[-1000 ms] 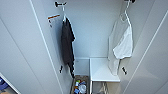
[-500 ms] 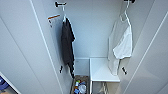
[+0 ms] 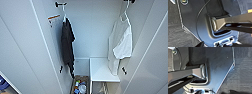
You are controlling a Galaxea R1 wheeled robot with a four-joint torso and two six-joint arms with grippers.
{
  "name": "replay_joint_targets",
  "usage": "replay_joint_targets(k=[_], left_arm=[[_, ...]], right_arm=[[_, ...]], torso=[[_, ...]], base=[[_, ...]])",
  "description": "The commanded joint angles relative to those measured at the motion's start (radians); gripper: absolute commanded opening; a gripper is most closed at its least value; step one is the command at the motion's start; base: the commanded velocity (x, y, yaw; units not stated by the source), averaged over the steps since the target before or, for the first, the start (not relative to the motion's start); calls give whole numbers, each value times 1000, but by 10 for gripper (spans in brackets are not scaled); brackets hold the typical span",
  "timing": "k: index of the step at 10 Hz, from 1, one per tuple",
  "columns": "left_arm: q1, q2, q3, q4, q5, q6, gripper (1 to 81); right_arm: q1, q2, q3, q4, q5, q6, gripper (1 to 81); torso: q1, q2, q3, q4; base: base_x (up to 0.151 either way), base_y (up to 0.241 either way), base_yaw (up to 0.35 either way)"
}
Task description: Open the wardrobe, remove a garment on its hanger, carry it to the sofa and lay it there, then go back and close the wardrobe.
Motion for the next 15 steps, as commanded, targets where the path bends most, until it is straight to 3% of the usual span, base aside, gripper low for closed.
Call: replay_joint_targets(k=[1,2,3,5,10,12,13,15], left_arm=[[-23,-18,3,-334,-52,357,811],[-20,-21,11,-516,-93,541,811],[-23,-21,19,-613,-94,643,811],[-29,8,14,-766,-88,661,811],[-23,-9,19,-769,-74,678,811],[-17,-15,54,-707,33,693,811],[-4,-51,126,-694,32,693,811],[3,-118,244,-692,30,693,811]], right_arm=[[31,-6,8,220,-42,-179,811],[34,-6,8,265,-42,-219,811],[39,-9,5,286,-43,-221,811],[34,-5,10,285,-43,-209,811],[48,11,2,249,-60,-226,811],[26,-29,91,206,-42,-232,811],[23,-75,187,206,-42,-232,811],[11,-107,246,209,-42,-230,811]], torso=[[0,0,0,0],[0,0,0,0],[0,0,0,0],[0,0,0,0],[0,0,1,0],[0,0,1,0],[0,0,1,0],[0,0,1,0]], base=[[0,0,0],[0,0,0],[0,0,0],[0,0,0],[0,0,0],[0,0,0],[0,0,0],[0,0,0]])
